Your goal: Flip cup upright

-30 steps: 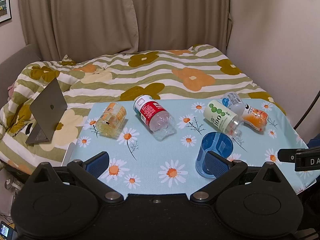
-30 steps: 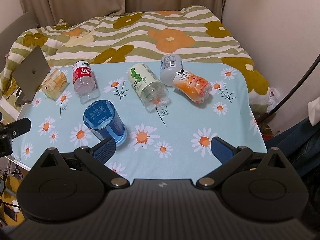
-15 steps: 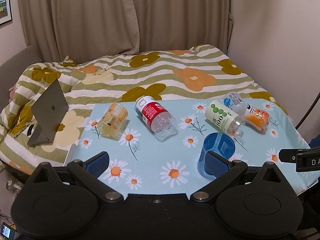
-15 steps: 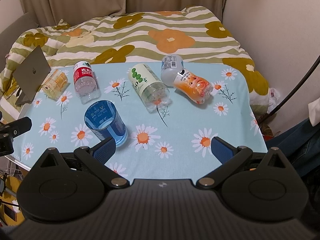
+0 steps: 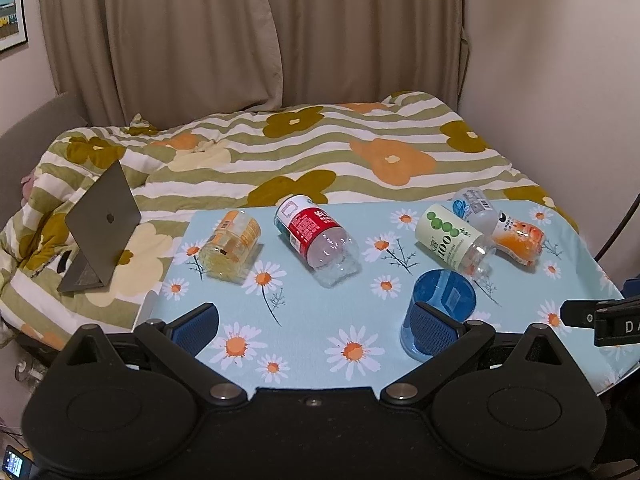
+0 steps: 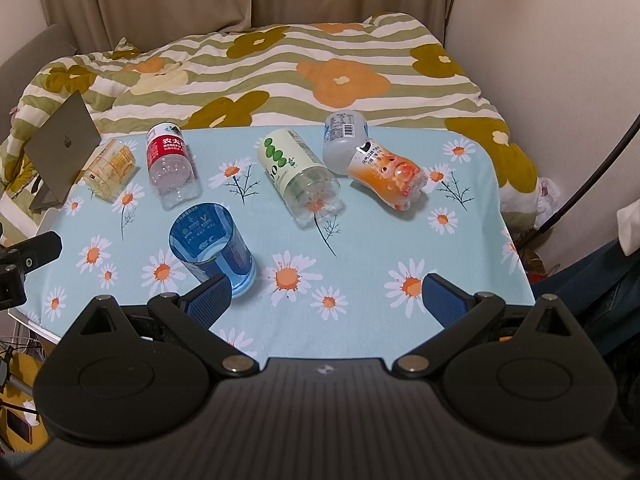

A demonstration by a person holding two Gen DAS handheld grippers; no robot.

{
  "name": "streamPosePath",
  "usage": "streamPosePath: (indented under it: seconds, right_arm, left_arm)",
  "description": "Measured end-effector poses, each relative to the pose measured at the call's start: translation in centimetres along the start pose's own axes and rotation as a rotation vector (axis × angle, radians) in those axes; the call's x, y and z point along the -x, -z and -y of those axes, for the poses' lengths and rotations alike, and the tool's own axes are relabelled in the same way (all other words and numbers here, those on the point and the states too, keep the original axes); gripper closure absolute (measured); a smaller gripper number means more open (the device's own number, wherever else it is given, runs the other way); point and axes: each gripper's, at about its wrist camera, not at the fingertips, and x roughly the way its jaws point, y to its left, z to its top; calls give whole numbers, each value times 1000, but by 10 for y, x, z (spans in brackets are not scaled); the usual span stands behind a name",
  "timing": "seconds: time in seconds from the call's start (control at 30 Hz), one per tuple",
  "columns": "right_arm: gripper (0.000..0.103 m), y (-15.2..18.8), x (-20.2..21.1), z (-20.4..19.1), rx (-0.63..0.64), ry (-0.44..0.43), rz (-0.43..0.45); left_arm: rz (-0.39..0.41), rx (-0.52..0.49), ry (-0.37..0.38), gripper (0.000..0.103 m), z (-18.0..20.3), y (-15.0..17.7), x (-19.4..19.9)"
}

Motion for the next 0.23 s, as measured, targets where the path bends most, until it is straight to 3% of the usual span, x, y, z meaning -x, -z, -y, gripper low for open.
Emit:
streamPosePath:
  seconds: [0.23]
  right_arm:
    - [0,0,0,0,2,-4,2]
  left_arm:
    - [10,0,-11,0,0,-1,-1]
